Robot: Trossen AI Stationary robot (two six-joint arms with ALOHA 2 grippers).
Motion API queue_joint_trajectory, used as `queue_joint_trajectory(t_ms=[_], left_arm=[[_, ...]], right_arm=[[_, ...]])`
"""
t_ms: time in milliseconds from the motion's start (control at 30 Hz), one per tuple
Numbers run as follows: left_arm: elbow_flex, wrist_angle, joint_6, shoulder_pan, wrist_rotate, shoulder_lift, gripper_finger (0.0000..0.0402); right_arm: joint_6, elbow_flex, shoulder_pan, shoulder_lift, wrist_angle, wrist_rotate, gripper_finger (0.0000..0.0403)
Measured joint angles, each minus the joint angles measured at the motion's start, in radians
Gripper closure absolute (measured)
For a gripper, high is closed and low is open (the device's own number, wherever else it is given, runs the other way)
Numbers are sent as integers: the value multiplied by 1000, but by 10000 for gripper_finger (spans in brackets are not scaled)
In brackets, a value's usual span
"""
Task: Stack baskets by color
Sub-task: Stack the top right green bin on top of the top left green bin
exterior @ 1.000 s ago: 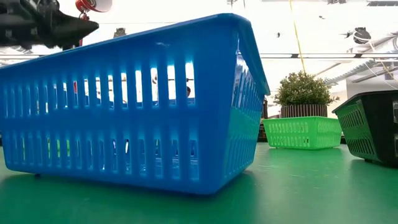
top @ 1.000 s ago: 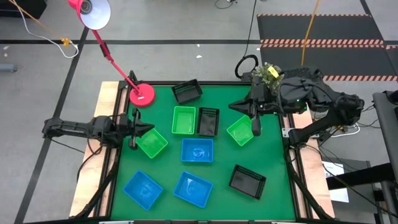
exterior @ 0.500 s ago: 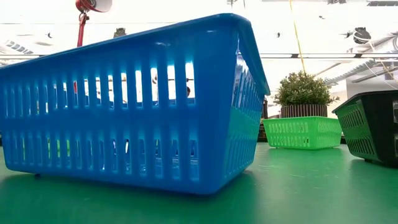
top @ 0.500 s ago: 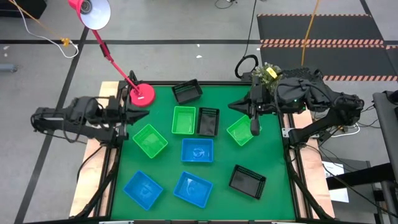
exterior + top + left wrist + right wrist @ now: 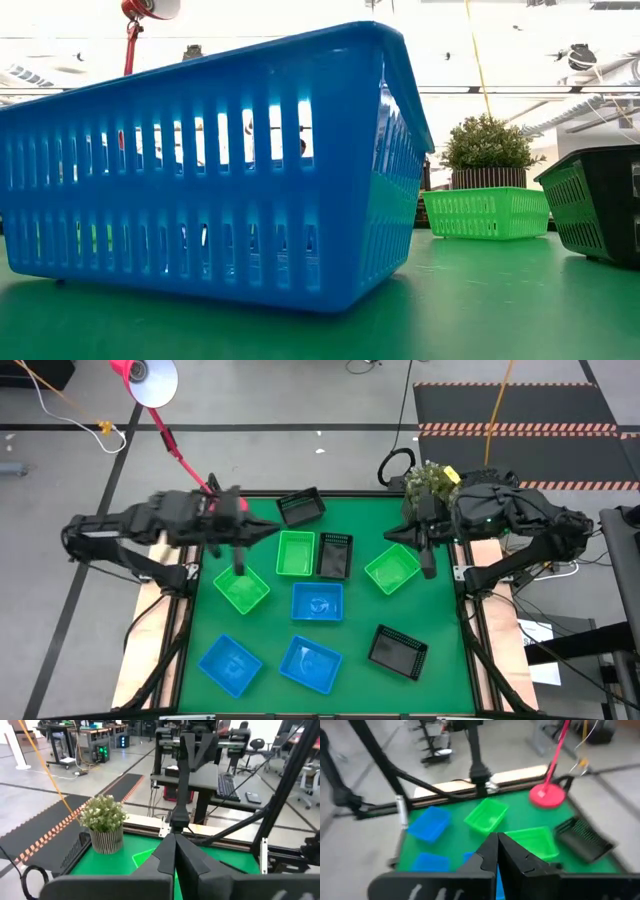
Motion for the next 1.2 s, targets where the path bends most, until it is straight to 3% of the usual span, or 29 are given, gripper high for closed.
queue_joint_trajectory(t_ms=[100,300,533,700,867,1200], left_arm=[[51,36,-10,0,1,90,388],[65,181,-198,3,-5,224,399],[65,238,-437,-34,-11,330,398],[65,189,-545,-107,-28,356,396],[65,111,-576,-190,-55,358,398],[65,-196,-692,-285,-17,352,398]], right_arm=[[87,0,0,-22,-82,-63,403],[179,0,2,-70,-233,-203,403],[279,0,53,-143,-382,-209,403],[308,0,60,-182,-425,-156,403],[452,0,60,-192,-432,-107,401],[632,0,60,-91,-426,-105,359]])
